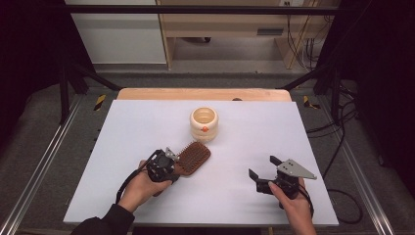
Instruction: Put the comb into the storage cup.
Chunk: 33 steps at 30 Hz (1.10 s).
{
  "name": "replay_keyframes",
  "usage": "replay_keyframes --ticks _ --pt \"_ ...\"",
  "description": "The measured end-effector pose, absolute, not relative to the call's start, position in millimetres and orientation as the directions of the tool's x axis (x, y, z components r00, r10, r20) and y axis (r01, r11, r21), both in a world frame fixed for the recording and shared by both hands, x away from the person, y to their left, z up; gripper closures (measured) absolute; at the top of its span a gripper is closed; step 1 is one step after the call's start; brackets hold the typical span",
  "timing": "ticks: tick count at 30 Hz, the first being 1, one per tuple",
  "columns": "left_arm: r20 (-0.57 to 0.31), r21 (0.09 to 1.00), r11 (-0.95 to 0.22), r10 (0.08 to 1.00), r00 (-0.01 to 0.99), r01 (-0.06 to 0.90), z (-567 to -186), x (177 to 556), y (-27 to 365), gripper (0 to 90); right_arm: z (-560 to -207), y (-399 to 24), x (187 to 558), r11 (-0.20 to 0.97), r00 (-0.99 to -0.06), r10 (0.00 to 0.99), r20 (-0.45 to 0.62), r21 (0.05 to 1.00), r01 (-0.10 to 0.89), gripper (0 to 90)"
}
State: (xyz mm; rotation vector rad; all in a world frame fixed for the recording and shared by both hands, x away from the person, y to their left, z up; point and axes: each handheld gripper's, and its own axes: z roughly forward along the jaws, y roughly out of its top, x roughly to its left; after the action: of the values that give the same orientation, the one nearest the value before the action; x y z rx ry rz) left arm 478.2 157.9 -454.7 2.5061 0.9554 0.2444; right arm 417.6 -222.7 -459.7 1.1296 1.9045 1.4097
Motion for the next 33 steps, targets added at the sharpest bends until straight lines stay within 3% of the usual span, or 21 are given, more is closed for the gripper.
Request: replay_keyframes --ticks 7,18,33 --pt "0.009 0.486 -0.662 0.657 0.754 0.571 -456.4 476.8 161.3 71.5 -459.6 -222.3 417.5 0.115 -0.524 0.848 0.074 0.941 0.32 6.9" --pt "0.047 0.523 -0.678 0.628 0.777 0.516 -458.1 471.8 163.8 72.2 -459.6 -222.7 417.4 0.114 -0.524 0.849 0.074 0.941 0.318 6.9" --pt "0.032 0.458 -0.707 0.619 0.784 0.54 -449.4 472.5 164.0 72.2 -459.6 -222.7 417.5 0.113 -0.524 0.849 0.075 0.941 0.318 6.9"
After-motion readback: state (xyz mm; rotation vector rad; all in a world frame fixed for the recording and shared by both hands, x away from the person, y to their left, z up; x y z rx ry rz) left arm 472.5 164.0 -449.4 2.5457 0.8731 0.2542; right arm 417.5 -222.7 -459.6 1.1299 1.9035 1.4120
